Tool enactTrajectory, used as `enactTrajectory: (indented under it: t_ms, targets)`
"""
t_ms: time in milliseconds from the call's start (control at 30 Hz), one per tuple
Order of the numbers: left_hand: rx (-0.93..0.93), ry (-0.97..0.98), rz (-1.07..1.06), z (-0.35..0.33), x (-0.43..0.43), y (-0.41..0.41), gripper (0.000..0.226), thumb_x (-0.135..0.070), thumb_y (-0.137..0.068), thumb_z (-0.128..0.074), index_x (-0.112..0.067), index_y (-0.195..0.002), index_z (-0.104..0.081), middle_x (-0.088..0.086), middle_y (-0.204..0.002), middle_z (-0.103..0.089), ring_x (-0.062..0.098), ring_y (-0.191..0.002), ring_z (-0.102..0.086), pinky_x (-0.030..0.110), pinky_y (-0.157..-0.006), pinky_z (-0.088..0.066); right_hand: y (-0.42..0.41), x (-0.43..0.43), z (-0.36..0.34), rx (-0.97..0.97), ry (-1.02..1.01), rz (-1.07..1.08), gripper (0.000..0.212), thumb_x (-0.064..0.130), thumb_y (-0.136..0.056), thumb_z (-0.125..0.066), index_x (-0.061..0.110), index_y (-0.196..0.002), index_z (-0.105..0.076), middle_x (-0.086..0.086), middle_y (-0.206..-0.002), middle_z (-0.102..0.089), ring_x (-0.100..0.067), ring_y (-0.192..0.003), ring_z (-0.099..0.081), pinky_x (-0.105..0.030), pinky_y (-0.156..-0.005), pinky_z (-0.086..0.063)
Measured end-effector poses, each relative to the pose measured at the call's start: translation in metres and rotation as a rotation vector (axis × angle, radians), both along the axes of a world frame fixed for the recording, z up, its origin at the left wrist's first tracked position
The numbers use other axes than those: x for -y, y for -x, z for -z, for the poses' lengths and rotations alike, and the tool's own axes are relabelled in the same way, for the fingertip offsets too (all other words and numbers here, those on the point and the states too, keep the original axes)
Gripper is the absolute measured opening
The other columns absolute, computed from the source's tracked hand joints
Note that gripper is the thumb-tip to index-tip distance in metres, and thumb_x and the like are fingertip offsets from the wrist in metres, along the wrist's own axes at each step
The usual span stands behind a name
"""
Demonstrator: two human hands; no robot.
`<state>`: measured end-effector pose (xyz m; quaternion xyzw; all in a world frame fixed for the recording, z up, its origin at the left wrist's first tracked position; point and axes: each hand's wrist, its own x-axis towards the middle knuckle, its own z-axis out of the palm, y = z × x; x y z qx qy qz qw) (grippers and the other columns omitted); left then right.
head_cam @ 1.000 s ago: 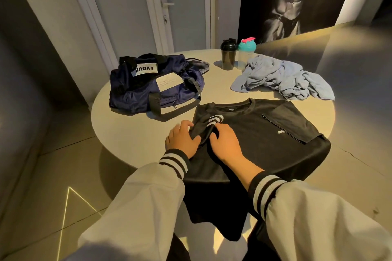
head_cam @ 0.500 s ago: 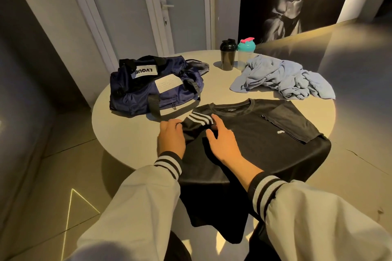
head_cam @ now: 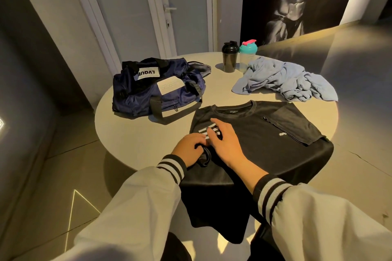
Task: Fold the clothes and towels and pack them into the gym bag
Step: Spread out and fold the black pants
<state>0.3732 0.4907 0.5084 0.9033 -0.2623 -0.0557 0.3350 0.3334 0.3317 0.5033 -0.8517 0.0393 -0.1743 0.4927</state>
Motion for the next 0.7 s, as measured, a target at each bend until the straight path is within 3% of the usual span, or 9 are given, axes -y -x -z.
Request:
enactTrajectory:
  t_ms: [100,200,267,333,467,600,700]
  targets:
    - [0.039,-0.06,-0.048,0.002,0.002,-0.003,0.02,-0.016,-0.093,-0.058,-0.03,-0.106,-0.062,-0.001,-0.133,-0.058,0.022,-0.122,-0.055,0.037,-0.108,-0.042,-0.002,0.001,0.008,-0.012,0.266,-0.021,0.042,0.009,-0.091,-0.06,0.021,-0.131,-0.063,-0.004,-0.131,-0.055,-0.021,-0.123,-0.049,-0.034,-0.107,-0.04]
    - [0.078,-0.227,-0.105,0.004,0.002,-0.006,0.044,-0.031,-0.099,-0.051,-0.03,-0.143,-0.045,0.001,-0.158,-0.037,0.026,-0.138,-0.042,0.042,-0.116,-0.033,-0.002,0.0,0.01,-0.027,0.336,0.021,0.045,-0.005,-0.088,-0.054,0.013,-0.127,-0.067,-0.008,-0.13,-0.055,-0.023,-0.121,-0.048,-0.031,-0.107,-0.039]
    - [0.107,-0.342,-0.182,0.006,-0.001,-0.009,0.054,-0.038,-0.103,-0.042,-0.027,-0.154,-0.03,0.002,-0.164,-0.023,0.024,-0.146,-0.03,0.044,-0.121,-0.023,-0.003,0.001,0.01,-0.099,0.303,0.098,0.043,-0.008,-0.089,-0.052,0.006,-0.127,-0.065,-0.01,-0.133,-0.052,-0.026,-0.125,-0.046,-0.028,-0.104,-0.038]
    - [0.098,-0.446,-0.292,0.008,-0.006,-0.013,0.057,-0.045,-0.104,-0.032,-0.027,-0.157,-0.023,0.001,-0.165,-0.02,0.024,-0.149,-0.023,0.048,-0.122,-0.016,-0.005,0.002,0.008,-0.126,0.264,0.128,0.035,-0.002,-0.094,-0.048,0.003,-0.126,-0.062,-0.012,-0.135,-0.05,-0.029,-0.127,-0.045,-0.028,-0.101,-0.037]
    - [0.123,-0.637,-0.365,0.003,-0.001,-0.014,0.063,-0.056,-0.102,-0.018,-0.027,-0.159,-0.017,0.003,-0.167,-0.009,0.026,-0.154,-0.001,0.051,-0.122,0.001,-0.003,-0.003,0.004,-0.032,0.251,0.025,0.045,0.023,-0.103,-0.049,0.018,-0.147,-0.048,-0.005,-0.154,-0.039,-0.022,-0.142,-0.032,-0.035,-0.118,-0.025]
    - [0.143,-0.499,-0.225,0.0,0.017,-0.016,0.056,-0.042,-0.105,-0.031,-0.026,-0.157,-0.022,0.005,-0.166,-0.016,0.026,-0.151,-0.015,0.048,-0.122,-0.007,-0.007,-0.004,0.014,0.043,0.512,-0.064,0.035,0.025,-0.095,-0.053,0.024,-0.126,-0.069,-0.001,-0.136,-0.06,-0.023,-0.128,-0.049,-0.046,-0.11,-0.038]
    - [0.086,-0.231,-0.222,0.009,0.017,-0.014,0.057,-0.035,-0.103,-0.044,-0.021,-0.156,-0.027,0.007,-0.164,-0.023,0.026,-0.147,-0.027,0.041,-0.121,-0.022,-0.008,-0.004,0.017,-0.024,0.425,0.021,0.036,0.011,-0.092,-0.053,0.012,-0.123,-0.07,-0.005,-0.129,-0.063,-0.023,-0.125,-0.051,-0.035,-0.11,-0.04]
